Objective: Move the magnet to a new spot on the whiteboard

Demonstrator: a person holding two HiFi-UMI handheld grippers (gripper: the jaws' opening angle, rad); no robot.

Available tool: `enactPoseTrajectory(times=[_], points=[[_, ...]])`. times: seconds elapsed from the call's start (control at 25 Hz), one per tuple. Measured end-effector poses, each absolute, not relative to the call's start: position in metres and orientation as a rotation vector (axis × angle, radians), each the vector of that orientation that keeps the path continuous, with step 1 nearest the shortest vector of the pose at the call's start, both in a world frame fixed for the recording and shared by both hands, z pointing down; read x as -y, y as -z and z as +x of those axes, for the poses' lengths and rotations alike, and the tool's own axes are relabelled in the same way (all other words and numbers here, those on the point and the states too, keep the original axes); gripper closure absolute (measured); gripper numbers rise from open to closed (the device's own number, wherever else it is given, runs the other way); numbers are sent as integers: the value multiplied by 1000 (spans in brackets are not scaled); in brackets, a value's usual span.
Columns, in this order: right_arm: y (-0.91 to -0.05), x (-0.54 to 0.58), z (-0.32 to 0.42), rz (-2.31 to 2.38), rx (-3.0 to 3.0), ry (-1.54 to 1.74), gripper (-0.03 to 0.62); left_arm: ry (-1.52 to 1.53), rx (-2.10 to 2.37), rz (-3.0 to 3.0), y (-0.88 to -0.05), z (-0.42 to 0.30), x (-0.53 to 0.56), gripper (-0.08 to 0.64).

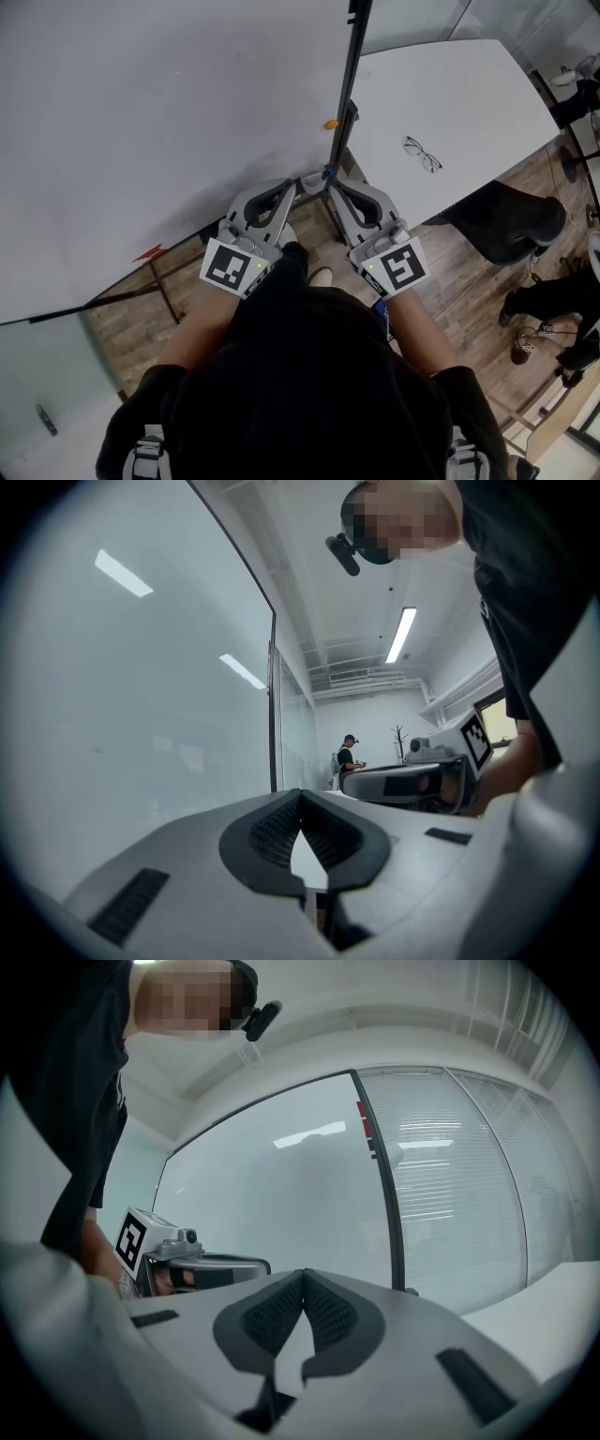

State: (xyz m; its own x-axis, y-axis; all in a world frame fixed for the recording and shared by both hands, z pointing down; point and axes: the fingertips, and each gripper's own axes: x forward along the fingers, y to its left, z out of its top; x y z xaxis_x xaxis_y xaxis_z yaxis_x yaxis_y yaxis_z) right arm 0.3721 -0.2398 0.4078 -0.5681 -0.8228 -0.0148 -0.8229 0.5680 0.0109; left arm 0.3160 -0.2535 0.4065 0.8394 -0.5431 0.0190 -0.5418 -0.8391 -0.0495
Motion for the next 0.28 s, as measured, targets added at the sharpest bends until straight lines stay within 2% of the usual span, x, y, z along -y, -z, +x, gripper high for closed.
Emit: enactPoseTrajectory(times=[0.28], points=[[-408,243,375,-1450,-2781,-42,597,42,-877,-2969,-407,319,255,558]])
